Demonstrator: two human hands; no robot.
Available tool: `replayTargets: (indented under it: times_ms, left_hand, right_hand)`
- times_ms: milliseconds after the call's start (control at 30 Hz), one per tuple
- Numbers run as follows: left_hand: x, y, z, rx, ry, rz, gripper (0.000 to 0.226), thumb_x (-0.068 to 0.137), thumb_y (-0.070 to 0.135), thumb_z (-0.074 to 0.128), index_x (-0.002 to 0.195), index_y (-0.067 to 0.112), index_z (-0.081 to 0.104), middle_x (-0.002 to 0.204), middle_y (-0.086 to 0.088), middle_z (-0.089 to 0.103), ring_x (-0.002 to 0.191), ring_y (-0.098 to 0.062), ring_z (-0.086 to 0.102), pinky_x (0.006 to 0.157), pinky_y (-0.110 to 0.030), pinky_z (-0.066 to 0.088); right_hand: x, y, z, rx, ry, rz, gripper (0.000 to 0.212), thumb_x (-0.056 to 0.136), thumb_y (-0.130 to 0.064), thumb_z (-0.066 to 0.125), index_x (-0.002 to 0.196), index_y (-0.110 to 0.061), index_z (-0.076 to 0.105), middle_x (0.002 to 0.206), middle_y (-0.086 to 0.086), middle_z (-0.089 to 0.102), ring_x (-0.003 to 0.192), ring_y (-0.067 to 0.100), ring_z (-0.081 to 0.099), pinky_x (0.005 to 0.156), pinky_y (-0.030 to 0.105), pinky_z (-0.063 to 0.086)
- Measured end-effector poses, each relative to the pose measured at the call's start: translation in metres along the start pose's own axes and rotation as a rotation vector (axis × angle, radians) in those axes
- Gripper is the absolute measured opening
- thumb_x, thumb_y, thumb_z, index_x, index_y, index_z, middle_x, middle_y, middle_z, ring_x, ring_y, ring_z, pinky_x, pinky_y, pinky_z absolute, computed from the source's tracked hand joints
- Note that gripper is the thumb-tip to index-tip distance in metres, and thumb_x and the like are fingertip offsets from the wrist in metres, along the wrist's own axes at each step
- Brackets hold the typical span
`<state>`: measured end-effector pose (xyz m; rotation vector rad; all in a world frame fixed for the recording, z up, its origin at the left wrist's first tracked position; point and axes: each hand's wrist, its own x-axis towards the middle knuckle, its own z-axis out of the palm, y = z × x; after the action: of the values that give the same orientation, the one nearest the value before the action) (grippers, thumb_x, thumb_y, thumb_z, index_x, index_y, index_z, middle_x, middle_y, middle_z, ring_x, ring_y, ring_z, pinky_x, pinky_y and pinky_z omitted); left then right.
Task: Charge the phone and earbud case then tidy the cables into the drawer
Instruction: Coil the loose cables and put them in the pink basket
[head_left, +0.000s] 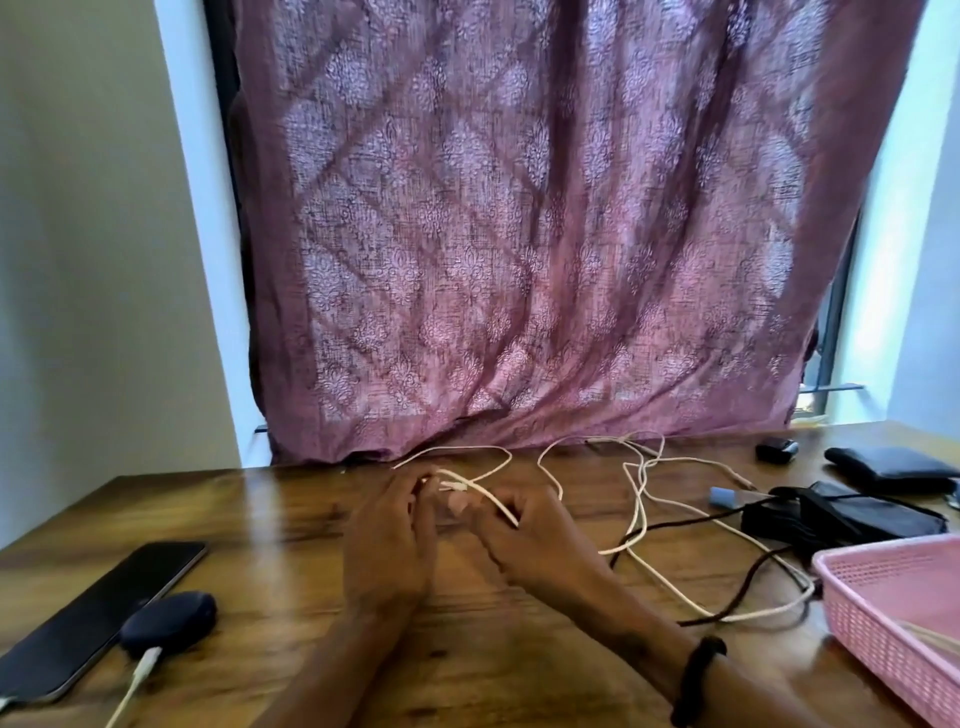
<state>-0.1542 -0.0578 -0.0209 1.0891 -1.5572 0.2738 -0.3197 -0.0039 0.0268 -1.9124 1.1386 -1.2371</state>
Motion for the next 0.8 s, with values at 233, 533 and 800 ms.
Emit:
replayTargets:
  times_ms: [233, 533, 800]
  left_hand:
    - [0.000, -0.027, 0.008, 0.316, -0.122, -0.236, 0.044, 0.092, 0.043, 0.037, 0.108, 0.018, 0.070, 0.112, -0.007, 0.062, 0.112, -0.029, 0.054, 0.092, -0.044, 0.046]
    - [-0.003, 0.013, 0.005, -0.092, -0.199, 0.225, 0.035, 0.101, 0.025, 0.044, 0.132, 0.034, 0.058, 0.123, 0.020, 0.061, 0.111, -0.002, 0.060, 0.095, -0.026, 0.048]
    - [-0.010, 0.014, 0.020, -0.023, -0.261, 0.590, 0.011, 0.093, 0.024, 0.053, 0.102, 0.025, 0.060, 0.100, 0.007, 0.067, 0.088, -0.008, 0.059, 0.074, -0.016, 0.046]
  right_hand:
    - [-0.005, -0.026, -0.001, 0.650, -0.283, 0.061, 0.028, 0.108, -0.033, 0.049, 0.106, -0.010, 0.064, 0.062, 0.006, 0.046, 0.047, 0.014, 0.033, 0.048, 0.027, 0.042]
    - [0.004, -0.005, -0.003, 0.648, -0.103, 0.326, 0.051, 0.103, -0.054, 0.047, 0.066, -0.020, 0.041, 0.057, 0.001, 0.033, 0.046, 0.013, 0.024, 0.045, 0.026, 0.031]
    - [0.009, -0.013, -0.008, 0.981, 0.069, 0.227, 0.032, 0.101, -0.025, 0.060, 0.078, -0.002, 0.060, 0.072, 0.018, 0.061, 0.058, 0.022, 0.058, 0.058, 0.034, 0.059]
